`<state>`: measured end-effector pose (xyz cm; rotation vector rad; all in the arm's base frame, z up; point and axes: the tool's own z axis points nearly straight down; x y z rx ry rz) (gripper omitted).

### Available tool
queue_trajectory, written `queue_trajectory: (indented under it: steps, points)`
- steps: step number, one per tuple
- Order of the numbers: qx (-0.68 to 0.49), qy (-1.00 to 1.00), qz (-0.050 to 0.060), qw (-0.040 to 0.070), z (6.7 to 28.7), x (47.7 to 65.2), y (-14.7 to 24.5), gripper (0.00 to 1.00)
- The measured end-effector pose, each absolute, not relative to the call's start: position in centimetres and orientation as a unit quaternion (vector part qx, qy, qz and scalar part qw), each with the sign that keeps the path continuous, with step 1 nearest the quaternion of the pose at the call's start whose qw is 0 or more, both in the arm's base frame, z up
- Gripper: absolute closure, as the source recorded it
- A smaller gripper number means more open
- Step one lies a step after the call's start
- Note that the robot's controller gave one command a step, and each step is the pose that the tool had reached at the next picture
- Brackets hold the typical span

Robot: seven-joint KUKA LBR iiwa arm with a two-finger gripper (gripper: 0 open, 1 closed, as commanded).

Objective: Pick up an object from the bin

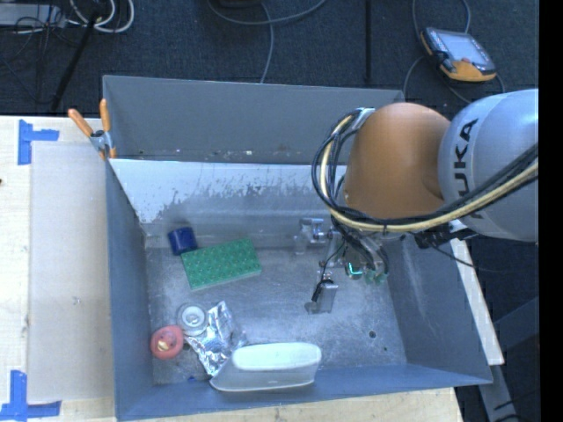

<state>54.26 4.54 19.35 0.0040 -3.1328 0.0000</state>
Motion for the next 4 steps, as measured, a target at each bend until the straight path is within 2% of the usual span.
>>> queue_trajectory:
  steps: [1, 2, 3, 4]
  points:
    - [0.128, -0.992, 0.001, -0.010, 7.6, 49.0, 12.6, 0.00]
    - [0.320, -0.947, 0.000, -0.005, 10.2, 49.3, 19.2, 0.00]
    - [0.287, -0.958, 0.001, -0.002, 10.1, 53.6, 15.8, 0.00]
    - [0.403, -0.915, 0.002, -0.010, 7.5, 53.7, 19.6, 0.00]
